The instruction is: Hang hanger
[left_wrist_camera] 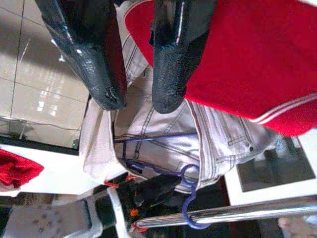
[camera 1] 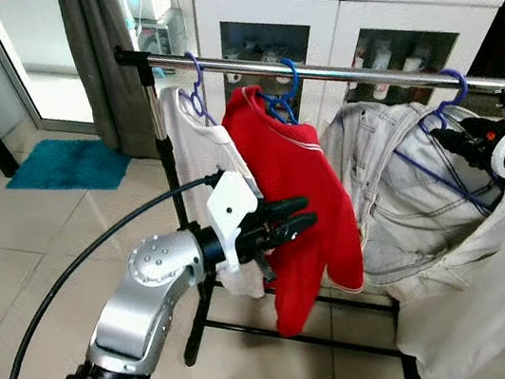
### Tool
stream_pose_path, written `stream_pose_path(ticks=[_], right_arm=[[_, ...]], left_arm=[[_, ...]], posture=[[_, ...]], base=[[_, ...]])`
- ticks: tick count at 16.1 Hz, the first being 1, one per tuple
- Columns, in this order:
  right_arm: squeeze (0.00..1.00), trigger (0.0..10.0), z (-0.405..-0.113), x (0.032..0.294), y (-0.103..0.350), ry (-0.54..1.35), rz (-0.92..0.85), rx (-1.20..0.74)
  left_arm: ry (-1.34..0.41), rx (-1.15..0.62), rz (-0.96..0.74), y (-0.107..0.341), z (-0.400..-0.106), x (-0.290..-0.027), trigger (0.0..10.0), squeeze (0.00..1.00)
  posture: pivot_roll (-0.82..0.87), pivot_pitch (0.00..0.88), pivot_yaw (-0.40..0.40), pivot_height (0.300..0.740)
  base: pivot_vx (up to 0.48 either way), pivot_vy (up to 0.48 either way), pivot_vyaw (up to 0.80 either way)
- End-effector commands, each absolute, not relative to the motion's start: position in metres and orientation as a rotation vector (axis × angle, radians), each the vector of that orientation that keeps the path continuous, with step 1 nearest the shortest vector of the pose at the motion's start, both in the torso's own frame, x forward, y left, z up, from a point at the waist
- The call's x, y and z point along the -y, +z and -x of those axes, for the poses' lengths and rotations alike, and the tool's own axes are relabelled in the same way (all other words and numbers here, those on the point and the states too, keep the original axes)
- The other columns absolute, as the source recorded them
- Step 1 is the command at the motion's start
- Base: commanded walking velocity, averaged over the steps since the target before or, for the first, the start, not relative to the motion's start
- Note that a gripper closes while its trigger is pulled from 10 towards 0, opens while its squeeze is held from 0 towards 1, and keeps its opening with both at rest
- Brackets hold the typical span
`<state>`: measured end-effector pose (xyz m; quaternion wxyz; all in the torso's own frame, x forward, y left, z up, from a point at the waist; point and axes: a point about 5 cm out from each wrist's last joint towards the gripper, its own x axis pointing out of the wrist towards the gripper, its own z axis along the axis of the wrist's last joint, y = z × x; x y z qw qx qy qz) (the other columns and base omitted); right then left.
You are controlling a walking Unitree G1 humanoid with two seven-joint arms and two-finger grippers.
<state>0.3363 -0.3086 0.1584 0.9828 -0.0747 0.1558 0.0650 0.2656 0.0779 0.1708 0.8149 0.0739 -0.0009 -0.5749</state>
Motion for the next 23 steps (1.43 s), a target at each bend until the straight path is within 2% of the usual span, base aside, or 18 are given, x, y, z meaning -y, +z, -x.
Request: stream_pose_path(ticks=[1, 5, 6, 7, 17, 18, 19, 21, 23], right_arm=[[0.00, 10.0, -0.341, 0.310, 0.161, 0.091, 0.157, -0.293], [0.00, 10.0, -0.351, 0.298, 0.154, 0.113, 0.099, -0.298], [0.00, 10.0, -0.353, 0.295, 0.152, 0.122, 0.095, -0.297], [0.00, 10.0, -0.355, 0.293, 0.152, 0.135, 0.091, -0.299], [0.00, 10.0, -0.369, 0.282, 0.153, 0.100, 0.028, -0.296], [0.00, 6.9, -0.369, 0.281, 0.151, 0.092, 0.016, -0.301], [0.00, 4.4, -0.369, 0.280, 0.150, 0.086, 0.010, -0.304], [0.00, 0.0, -0.370, 0.280, 0.148, 0.074, -0.003, -0.309], [0.00, 0.0, -0.370, 0.280, 0.148, 0.065, -0.003, -0.316]], left_arm=[[-1.255, 0.006, -0.156, 0.174, -0.266, -0.075, 10.0, 0.00], [-1.296, -0.006, -0.124, 0.177, -0.264, -0.074, 10.0, 0.00], [-1.309, -0.014, -0.102, 0.178, -0.263, -0.074, 10.0, 0.24], [-1.310, -0.014, -0.094, 0.179, -0.263, -0.074, 10.0, 1.00], [-1.298, -0.008, -0.100, 0.179, -0.265, -0.073, 10.0, 1.00], [-1.294, -0.007, -0.103, 0.179, -0.265, -0.074, 10.0, 1.00], [-1.292, -0.006, -0.106, 0.179, -0.265, -0.074, 10.0, 1.00], [-1.288, -0.003, -0.111, 0.179, -0.266, -0.074, 10.0, 1.00], [-1.285, -0.001, -0.115, 0.179, -0.266, -0.074, 10.0, 1.00]], posture=[[-0.01, 0.000, -0.040, 0.740], [0.00, 0.000, -0.026, 0.740], [0.00, 0.000, -0.026, 0.740], [0.00, 0.000, -0.038, 0.740], [0.01, 0.000, -0.053, 0.740], [0.01, 0.000, -0.054, 0.740], [0.01, 0.000, -0.055, 0.740], [0.01, 0.000, -0.055, 0.740], [0.01, 0.000, -0.056, 0.740]], base=[[0.000, 0.000, 0.00], [0.000, 0.000, 0.00], [0.000, 0.000, 0.00], [0.000, 0.000, 0.00], [0.000, 0.000, 0.00], [0.000, 0.000, 0.00], [0.000, 0.000, 0.00], [0.000, 0.000, 0.00], [0.000, 0.000, 0.00]])
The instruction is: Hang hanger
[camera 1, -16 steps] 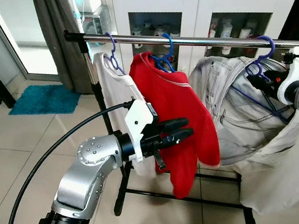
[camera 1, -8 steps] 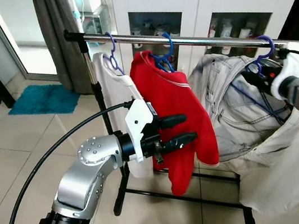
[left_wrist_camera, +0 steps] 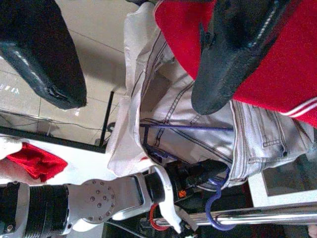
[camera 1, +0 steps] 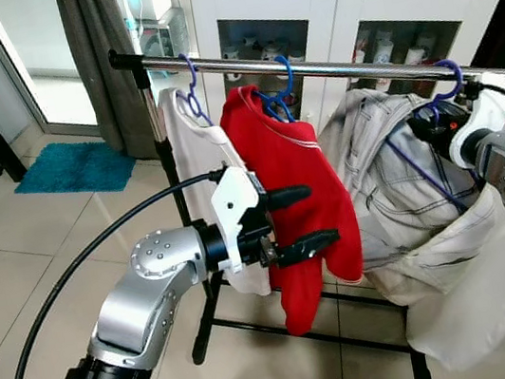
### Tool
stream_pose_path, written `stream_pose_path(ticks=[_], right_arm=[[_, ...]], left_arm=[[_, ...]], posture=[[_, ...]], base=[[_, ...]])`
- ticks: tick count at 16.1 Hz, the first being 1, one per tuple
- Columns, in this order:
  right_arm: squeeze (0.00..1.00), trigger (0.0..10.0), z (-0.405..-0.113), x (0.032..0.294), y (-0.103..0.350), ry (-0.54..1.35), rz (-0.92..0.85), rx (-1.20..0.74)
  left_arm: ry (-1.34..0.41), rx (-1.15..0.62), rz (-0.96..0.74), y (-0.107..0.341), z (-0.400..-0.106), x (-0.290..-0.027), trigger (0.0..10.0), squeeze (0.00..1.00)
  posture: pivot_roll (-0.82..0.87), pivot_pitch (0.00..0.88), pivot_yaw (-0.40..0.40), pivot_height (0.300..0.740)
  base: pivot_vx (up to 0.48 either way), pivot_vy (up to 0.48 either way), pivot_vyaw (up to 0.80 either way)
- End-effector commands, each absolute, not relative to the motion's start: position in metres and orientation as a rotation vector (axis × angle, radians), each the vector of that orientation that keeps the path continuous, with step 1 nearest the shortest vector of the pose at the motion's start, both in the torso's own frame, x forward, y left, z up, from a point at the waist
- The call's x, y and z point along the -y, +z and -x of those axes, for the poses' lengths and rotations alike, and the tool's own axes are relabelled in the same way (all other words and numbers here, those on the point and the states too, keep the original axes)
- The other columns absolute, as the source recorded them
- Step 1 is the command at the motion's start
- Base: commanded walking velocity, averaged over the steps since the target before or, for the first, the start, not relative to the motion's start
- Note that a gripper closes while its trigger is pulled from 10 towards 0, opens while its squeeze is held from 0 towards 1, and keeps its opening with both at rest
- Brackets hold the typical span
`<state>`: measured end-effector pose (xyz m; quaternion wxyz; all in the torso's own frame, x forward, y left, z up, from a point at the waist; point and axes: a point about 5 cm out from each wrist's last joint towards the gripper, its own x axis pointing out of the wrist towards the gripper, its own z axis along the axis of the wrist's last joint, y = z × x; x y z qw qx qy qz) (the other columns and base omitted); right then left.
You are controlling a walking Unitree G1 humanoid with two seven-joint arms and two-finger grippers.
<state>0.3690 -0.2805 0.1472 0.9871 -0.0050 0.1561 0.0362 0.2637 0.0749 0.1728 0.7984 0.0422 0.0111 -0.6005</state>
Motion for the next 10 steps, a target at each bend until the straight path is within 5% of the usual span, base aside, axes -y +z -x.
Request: stream_pose_path(ticks=[1, 10], right_arm=[[0.00, 0.0, -0.3695, 0.2813, 0.1478, 0.062, -0.004, -0.315], [0.00, 0.0, -0.3697, 0.2827, 0.1497, 0.060, -0.035, -0.290]], left_arm=[[-1.284, 0.001, -0.117, 0.1789, -0.2667, -0.0736, 10.0, 1.00], [-1.272, 0.009, -0.136, 0.1783, -0.2689, -0.0734, 10.0, 1.00]], posture=[[0.01, 0.000, -0.056, 0.740], [0.00, 0.000, -0.054, 0.740]], base=[[0.000, 0.000, 0.00], [0.000, 0.000, 0.00]])
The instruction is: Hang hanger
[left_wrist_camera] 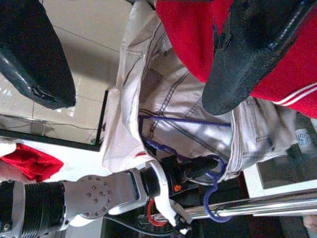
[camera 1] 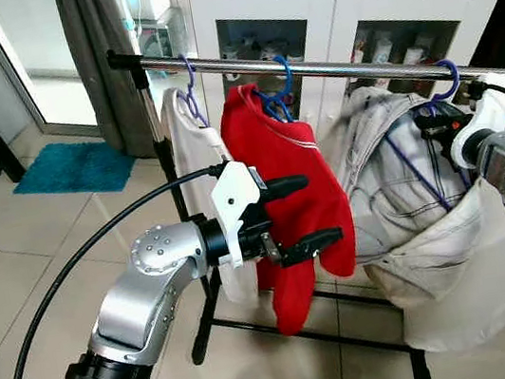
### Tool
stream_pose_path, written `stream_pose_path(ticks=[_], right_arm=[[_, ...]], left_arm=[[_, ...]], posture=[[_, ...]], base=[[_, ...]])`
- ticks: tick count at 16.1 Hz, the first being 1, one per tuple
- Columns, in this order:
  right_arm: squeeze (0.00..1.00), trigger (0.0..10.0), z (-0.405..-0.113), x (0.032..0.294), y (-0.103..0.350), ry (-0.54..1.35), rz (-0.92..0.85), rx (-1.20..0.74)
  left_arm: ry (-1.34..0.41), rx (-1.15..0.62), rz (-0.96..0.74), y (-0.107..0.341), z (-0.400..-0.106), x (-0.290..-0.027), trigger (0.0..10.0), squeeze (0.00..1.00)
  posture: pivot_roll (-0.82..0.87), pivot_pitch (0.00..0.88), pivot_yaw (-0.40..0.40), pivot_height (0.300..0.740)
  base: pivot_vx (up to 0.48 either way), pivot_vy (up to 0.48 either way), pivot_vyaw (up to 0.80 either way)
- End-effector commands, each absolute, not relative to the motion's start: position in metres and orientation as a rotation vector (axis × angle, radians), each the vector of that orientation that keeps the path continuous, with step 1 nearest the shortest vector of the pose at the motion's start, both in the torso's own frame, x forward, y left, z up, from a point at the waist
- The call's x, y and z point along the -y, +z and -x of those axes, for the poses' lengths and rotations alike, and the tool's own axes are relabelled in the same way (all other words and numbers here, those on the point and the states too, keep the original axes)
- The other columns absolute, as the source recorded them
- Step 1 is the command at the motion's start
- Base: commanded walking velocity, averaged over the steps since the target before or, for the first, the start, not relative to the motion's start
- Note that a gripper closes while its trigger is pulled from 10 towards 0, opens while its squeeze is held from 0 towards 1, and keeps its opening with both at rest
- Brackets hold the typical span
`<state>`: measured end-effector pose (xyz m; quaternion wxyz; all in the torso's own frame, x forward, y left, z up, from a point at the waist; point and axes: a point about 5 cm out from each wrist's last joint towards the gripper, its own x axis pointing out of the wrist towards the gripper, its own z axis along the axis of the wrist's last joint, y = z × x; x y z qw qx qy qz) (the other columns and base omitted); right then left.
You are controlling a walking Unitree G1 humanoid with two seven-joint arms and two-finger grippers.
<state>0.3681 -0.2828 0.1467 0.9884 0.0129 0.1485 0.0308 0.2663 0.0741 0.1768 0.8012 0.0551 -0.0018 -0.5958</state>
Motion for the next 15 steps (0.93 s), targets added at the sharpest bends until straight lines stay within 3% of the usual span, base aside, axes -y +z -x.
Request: stream_pose_path(ticks=[1, 7, 8, 9, 10, 11, 12, 15], right_arm=[[0.00, 0.0, -0.370, 0.283, 0.150, 0.060, -0.037, -0.287], [0.00, 0.0, -0.369, 0.283, 0.152, 0.059, -0.069, -0.230], [0.00, 0.0, -0.370, 0.284, 0.158, 0.066, -0.062, -0.206], [0.00, 0.0, -0.370, 0.285, 0.162, 0.071, -0.051, -0.187], [0.00, 0.0, -0.369, 0.288, 0.170, 0.072, -0.034, -0.146], [0.00, 0.0, -0.367, 0.290, 0.177, 0.077, -0.032, -0.110], [0.00, 0.0, -0.363, 0.290, 0.180, 0.084, -0.029, -0.087], [0.00, 0.0, -0.348, 0.284, 0.184, 0.109, -0.028, -0.042]], left_arm=[[-1.270, 0.009, -0.137, 0.178, -0.269, -0.074, 10.0, 1.00], [-1.230, 0.014, -0.164, 0.177, -0.274, -0.076, 10.0, 1.00], [-1.175, 0.001, -0.195, 0.175, -0.277, -0.079, 10.0, 0.93], [-1.111, -0.020, -0.229, 0.171, -0.282, -0.083, 10.0, 0.78], [-1.004, -0.038, -0.248, 0.165, -0.287, -0.094, 10.0, 0.54], [-0.909, -0.048, -0.233, 0.161, -0.291, -0.103, 10.0, 0.10], [-0.858, -0.058, -0.208, 0.157, -0.291, -0.108, 10.0, 0.00], [-0.791, -0.084, -0.201, 0.148, -0.288, -0.111, 10.0, 0.00]], posture=[[0.00, 0.000, -0.054, 0.740], [0.00, 0.000, -0.042, 0.740], [0.00, 0.000, -0.041, 0.740], [0.00, 0.000, -0.040, 0.740], [0.00, 0.000, -0.041, 0.740], [0.00, 0.000, -0.043, 0.740], [-0.01, 0.000, -0.045, 0.740], [-0.01, 0.000, -0.046, 0.740]], base=[[0.000, 0.000, 0.00], [0.000, 0.000, 0.00], [0.000, 0.000, 0.00], [0.000, 0.000, 0.00], [0.000, 0.000, 0.00], [0.000, 0.000, 0.00], [0.000, 0.000, 0.00], [0.000, 0.000, 0.00]])
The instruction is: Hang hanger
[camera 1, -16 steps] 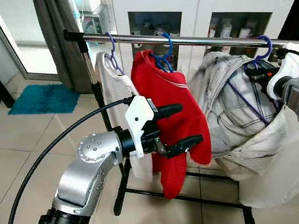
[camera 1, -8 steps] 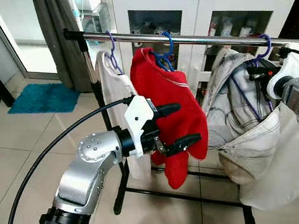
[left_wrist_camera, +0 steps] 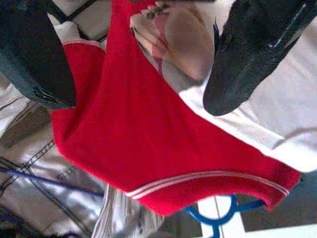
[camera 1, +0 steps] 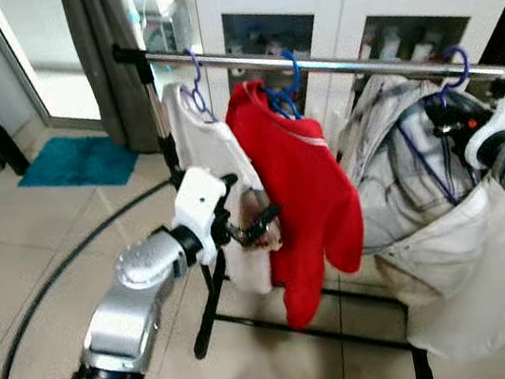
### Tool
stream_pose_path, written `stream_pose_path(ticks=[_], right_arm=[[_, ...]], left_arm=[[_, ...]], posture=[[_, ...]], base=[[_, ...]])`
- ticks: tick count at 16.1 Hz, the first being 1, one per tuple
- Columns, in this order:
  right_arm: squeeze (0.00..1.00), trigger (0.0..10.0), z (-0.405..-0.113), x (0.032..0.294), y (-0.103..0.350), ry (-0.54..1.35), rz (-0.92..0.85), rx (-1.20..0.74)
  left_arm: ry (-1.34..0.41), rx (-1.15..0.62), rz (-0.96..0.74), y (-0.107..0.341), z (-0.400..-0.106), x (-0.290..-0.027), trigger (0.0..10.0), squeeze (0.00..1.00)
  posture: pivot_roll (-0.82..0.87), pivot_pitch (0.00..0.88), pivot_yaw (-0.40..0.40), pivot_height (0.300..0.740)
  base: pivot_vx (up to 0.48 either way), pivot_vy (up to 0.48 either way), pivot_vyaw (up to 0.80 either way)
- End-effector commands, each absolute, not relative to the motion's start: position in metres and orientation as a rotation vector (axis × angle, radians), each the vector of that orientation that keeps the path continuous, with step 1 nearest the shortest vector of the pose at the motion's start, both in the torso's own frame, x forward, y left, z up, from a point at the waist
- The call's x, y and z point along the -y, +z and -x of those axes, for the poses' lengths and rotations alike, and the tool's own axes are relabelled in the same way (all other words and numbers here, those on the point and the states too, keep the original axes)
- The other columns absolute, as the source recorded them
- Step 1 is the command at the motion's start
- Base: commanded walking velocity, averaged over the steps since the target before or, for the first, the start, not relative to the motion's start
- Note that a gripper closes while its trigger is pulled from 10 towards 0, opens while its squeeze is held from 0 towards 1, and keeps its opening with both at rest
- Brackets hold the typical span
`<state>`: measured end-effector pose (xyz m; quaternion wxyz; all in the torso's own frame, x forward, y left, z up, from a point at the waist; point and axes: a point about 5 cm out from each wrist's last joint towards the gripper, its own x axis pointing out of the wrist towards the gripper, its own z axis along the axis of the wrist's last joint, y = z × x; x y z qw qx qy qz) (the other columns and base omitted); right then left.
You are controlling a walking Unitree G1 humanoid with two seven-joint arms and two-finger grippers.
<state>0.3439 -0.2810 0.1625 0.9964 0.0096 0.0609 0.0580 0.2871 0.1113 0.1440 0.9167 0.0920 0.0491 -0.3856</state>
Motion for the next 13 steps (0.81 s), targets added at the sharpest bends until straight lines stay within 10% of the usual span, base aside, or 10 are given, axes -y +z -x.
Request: stream_pose_path(ticks=[1, 13], right_arm=[[0.00, 0.0, -0.340, 0.278, 0.185, 0.124, -0.028, -0.014], [0.00, 0.0, -0.270, 0.224, 0.137, 0.002, -0.136, -0.123]], left_arm=[[-0.770, -0.078, -0.204, 0.146, -0.287, -0.109, 10.0, 0.00], [-0.732, -0.056, -0.211, 0.142, -0.284, -0.106, 10.0, 0.00]], posture=[[-0.02, 0.000, -0.044, 0.740], [-0.03, 0.000, -0.048, 0.740]], base=[[0.000, 0.000, 0.00], [-0.088, 0.000, 0.00]])
